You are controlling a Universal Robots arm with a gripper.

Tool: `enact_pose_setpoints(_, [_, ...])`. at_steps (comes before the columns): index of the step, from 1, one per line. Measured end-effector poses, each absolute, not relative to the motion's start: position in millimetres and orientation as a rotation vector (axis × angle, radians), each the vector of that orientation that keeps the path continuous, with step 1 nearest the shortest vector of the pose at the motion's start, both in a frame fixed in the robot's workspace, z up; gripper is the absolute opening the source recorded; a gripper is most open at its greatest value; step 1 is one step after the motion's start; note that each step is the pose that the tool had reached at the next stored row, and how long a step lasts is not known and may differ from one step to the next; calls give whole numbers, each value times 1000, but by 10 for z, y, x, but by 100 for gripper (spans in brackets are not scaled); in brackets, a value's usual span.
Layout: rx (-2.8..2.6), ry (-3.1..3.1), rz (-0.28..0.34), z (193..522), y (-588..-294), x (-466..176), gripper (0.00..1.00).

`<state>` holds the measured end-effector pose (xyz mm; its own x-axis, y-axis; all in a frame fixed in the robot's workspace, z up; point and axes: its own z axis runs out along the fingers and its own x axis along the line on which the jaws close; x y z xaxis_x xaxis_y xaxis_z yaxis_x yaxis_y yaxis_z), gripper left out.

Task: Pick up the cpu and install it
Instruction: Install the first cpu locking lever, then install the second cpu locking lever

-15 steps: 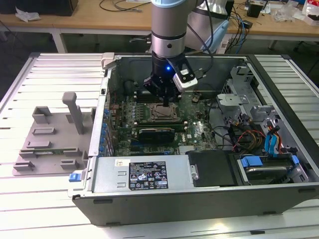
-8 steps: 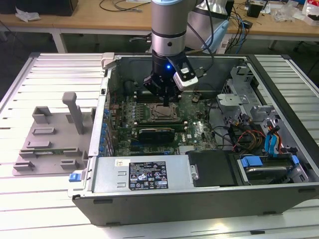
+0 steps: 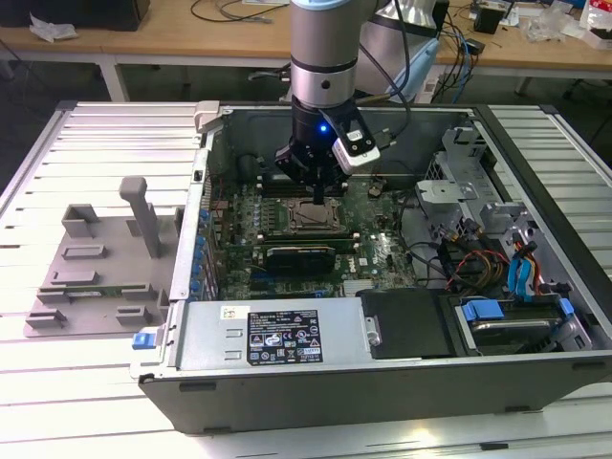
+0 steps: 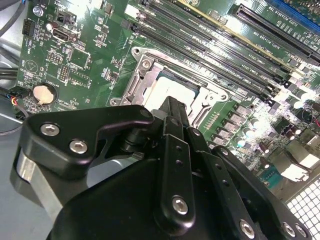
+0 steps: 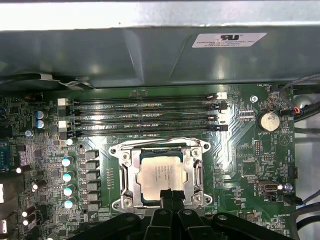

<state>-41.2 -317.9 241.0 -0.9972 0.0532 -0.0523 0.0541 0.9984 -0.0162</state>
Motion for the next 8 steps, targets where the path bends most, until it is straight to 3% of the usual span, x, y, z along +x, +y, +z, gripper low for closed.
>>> enact_pose_setpoints(8, [83, 3088, -30, 2410, -3179, -412, 11])
